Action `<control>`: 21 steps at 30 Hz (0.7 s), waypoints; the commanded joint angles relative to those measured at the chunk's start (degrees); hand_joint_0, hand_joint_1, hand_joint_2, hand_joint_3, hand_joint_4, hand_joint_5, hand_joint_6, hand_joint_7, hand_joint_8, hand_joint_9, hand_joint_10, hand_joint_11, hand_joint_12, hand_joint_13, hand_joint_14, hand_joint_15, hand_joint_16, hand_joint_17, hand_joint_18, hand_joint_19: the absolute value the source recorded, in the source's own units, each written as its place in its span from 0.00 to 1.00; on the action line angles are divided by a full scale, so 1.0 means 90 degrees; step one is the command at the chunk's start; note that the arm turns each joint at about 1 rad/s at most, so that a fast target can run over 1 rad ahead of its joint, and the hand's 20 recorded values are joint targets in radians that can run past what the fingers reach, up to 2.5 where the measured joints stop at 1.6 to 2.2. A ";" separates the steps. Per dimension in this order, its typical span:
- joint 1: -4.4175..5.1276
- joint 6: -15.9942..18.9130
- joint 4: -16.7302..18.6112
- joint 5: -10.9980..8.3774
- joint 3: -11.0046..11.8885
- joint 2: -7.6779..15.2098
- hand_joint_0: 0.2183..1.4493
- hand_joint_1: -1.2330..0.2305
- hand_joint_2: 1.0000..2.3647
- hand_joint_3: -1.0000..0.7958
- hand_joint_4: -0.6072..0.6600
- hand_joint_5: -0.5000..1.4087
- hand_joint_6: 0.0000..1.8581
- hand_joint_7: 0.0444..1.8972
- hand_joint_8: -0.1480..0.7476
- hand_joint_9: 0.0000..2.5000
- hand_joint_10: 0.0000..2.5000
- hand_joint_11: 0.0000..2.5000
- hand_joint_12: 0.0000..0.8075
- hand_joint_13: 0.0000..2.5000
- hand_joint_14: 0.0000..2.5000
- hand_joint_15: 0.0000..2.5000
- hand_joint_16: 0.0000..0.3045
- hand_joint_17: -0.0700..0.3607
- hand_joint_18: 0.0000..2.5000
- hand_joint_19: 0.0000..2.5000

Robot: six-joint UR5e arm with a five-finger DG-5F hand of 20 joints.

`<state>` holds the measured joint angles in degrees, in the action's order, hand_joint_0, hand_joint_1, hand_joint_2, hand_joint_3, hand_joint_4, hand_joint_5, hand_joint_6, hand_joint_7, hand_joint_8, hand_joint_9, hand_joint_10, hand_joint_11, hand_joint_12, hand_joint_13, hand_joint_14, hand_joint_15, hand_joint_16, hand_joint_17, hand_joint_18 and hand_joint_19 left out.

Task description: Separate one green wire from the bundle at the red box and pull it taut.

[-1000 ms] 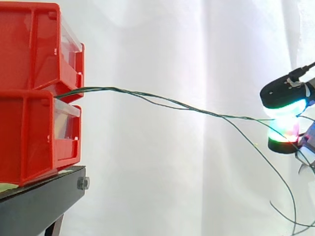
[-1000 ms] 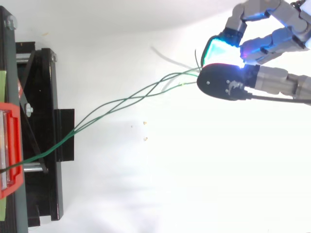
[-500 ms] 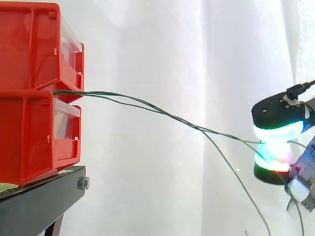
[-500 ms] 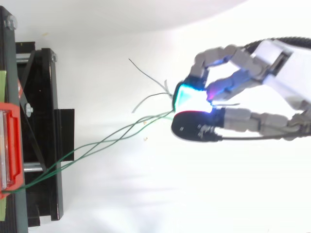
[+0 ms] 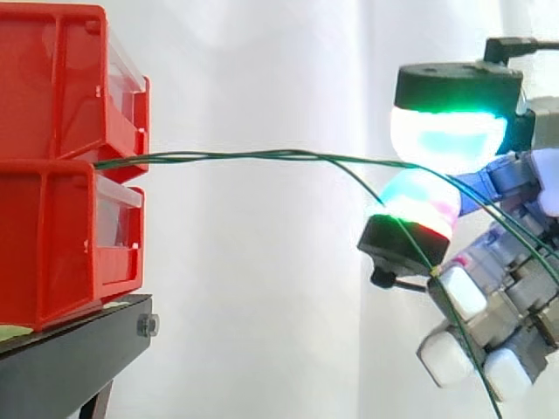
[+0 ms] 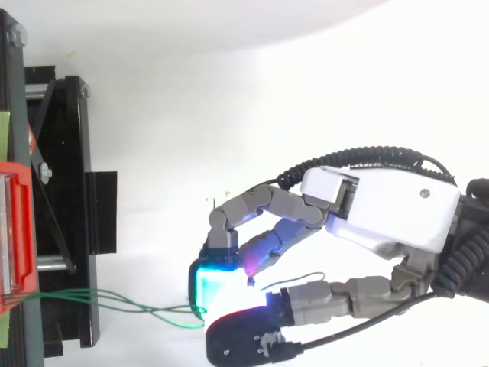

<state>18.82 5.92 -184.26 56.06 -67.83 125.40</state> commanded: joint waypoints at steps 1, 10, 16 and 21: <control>-0.0001 -0.0082 0.0102 0.0021 -0.0002 0.0002 0.32 0.35 0.02 0.46 0.54 0.18 0.47 0.61 0.49 0.37 0.01 0.26 0.46 0.32 0.01 0.16 0.18 0.45 0.29 0.20; -0.0001 -0.0297 0.0112 0.0021 -0.0002 0.0002 0.32 0.35 0.02 0.46 0.54 0.18 0.47 0.61 0.49 0.36 0.01 0.26 0.46 0.32 0.01 0.16 0.18 0.45 0.29 0.20; 0.0009 -0.0424 0.0063 0.0021 -0.0002 0.0002 0.32 0.35 0.02 0.46 0.54 0.18 0.47 0.61 0.49 0.36 0.01 0.26 0.46 0.32 0.01 0.16 0.18 0.45 0.29 0.20; -0.0011 -0.0912 -0.0982 0.0021 -0.0002 -0.0096 0.33 0.35 0.02 0.46 0.54 0.18 0.47 0.62 0.49 0.36 0.01 0.25 0.46 0.32 0.01 0.16 0.18 0.45 0.29 0.20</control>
<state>18.86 -0.23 -186.06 56.22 -67.85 125.27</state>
